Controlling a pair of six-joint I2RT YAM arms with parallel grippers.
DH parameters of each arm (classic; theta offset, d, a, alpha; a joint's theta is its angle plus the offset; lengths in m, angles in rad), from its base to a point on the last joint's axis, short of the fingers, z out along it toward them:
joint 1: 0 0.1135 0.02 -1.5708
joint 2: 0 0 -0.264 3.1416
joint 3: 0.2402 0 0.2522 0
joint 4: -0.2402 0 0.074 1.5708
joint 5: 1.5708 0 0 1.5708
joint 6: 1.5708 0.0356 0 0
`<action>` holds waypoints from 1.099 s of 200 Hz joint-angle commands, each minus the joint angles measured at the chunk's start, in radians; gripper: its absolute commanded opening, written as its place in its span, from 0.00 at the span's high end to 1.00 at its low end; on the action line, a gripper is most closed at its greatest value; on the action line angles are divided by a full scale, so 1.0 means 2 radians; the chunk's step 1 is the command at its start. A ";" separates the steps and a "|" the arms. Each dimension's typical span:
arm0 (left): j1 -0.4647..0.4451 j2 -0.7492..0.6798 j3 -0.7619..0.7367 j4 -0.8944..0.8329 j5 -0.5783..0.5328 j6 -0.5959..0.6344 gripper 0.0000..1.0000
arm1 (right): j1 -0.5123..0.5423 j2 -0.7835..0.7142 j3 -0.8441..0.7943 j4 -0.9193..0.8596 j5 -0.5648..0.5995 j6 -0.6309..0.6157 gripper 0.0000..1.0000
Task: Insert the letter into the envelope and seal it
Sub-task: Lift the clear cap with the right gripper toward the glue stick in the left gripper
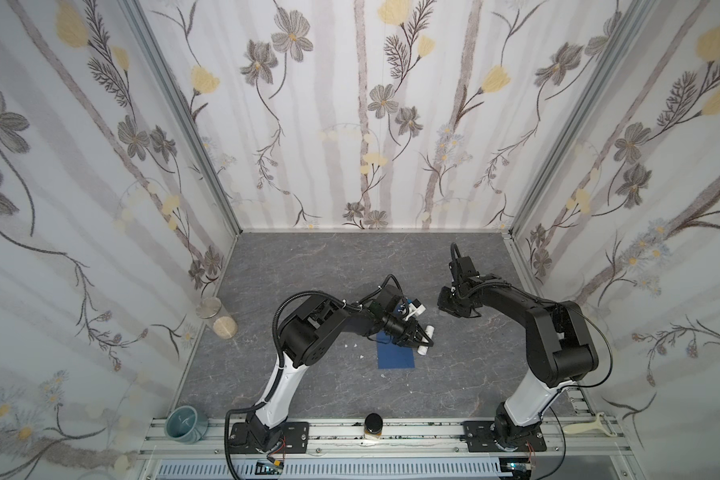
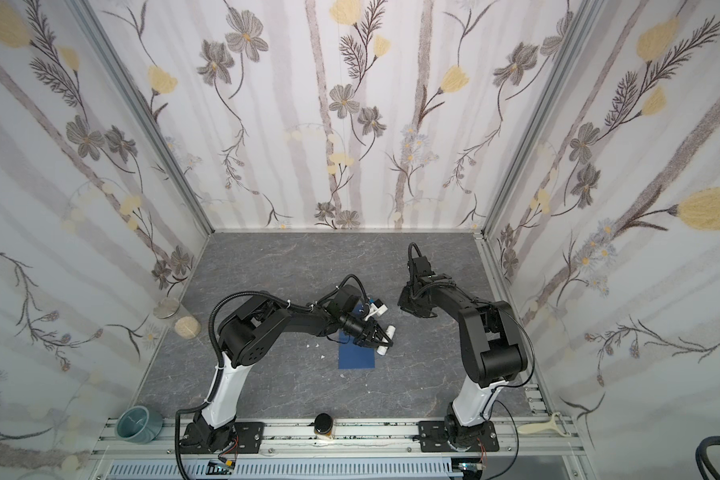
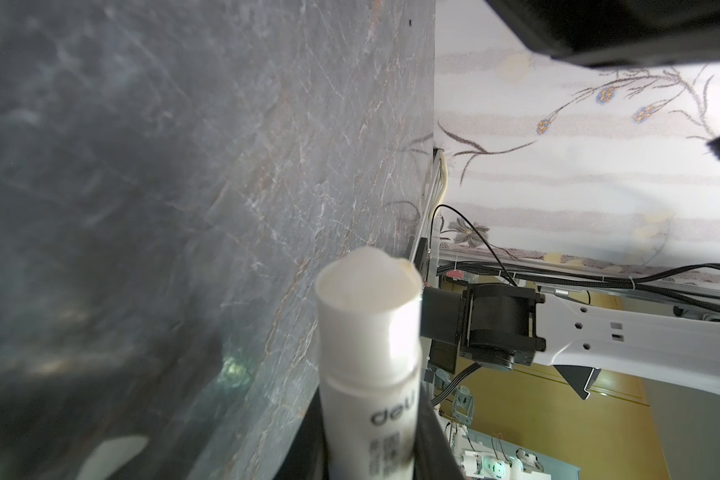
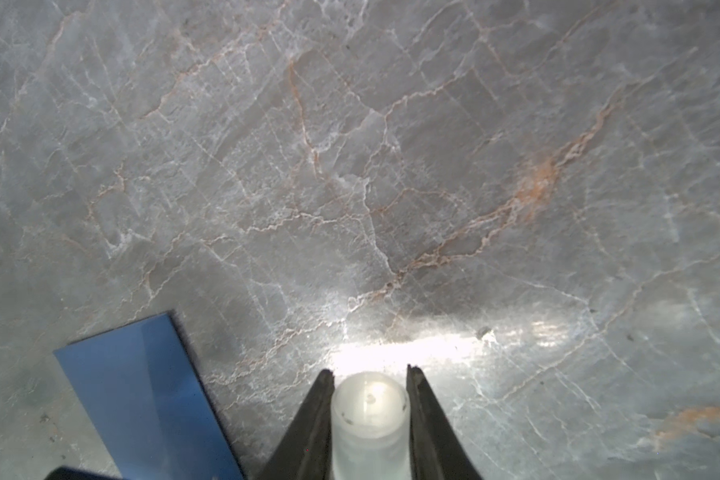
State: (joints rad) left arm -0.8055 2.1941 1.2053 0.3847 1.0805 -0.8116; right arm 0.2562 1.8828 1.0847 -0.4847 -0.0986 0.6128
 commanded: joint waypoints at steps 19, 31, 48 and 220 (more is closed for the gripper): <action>0.000 0.012 0.016 0.012 -0.001 -0.006 1.00 | 0.006 -0.014 -0.011 0.021 -0.011 0.016 0.70; 0.000 0.014 0.017 0.014 -0.002 -0.006 1.00 | 0.008 -0.016 -0.014 0.024 -0.014 0.018 0.70; -0.001 0.015 0.018 0.016 -0.003 -0.006 1.00 | 0.011 -0.018 -0.017 0.027 -0.016 0.021 0.70; 0.001 0.038 0.062 0.024 -0.013 -0.018 1.00 | 0.025 -0.041 -0.043 0.043 -0.030 0.043 0.70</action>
State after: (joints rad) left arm -0.8059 2.2639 1.3113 0.3912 1.0477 -0.8452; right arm 0.3046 1.8118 1.0065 -0.4366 -0.1585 0.6880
